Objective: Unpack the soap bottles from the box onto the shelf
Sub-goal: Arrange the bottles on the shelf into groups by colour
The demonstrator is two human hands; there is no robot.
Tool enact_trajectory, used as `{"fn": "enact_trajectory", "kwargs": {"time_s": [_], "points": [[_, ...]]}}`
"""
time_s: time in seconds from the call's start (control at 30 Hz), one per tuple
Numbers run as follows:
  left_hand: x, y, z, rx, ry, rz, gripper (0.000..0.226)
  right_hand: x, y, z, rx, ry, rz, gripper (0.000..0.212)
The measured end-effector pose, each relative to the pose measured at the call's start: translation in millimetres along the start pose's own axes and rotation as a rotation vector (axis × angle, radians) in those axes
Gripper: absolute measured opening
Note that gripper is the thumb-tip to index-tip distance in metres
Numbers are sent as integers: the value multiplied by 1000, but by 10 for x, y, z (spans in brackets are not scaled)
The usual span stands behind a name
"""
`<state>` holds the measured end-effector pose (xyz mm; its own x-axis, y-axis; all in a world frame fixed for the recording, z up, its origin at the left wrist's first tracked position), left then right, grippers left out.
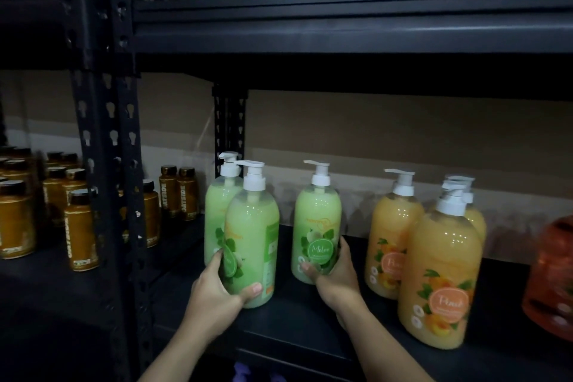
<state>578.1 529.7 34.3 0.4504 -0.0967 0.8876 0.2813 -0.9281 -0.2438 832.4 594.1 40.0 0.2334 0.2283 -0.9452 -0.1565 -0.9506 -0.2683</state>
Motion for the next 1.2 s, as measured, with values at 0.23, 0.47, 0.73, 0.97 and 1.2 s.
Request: {"fn": "enact_trajectory", "kwargs": {"time_s": [0.23, 0.47, 0.73, 0.97, 1.2], "points": [[169, -58, 134, 3, -50, 14, 93, 100, -23, -1, 39, 21, 16, 78], [254, -189, 304, 81, -43, -21, 76, 197, -104, 7, 53, 39, 25, 92], [189, -306, 375, 209, 24, -86, 94, 199, -112, 20, 64, 70, 9, 95], [170, -337, 390, 219, 66, -45, 69, 184, -140, 28, 75, 106, -15, 91], [90, -357, 377, 229, 77, -75, 82, 181, -121, 73, 65, 129, -13, 90]]}}
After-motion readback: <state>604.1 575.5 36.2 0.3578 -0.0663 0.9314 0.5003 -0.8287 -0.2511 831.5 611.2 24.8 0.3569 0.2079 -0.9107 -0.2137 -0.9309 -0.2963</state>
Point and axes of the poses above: each hand's wrist, its own y-axis away from the middle knuckle, its own z-axis out of the palm, x = y × z, the point moved 10 cm from there along -y, towards the middle knuckle, and after that the axes turned 2 degrees about -y, right-handed, at the moved point
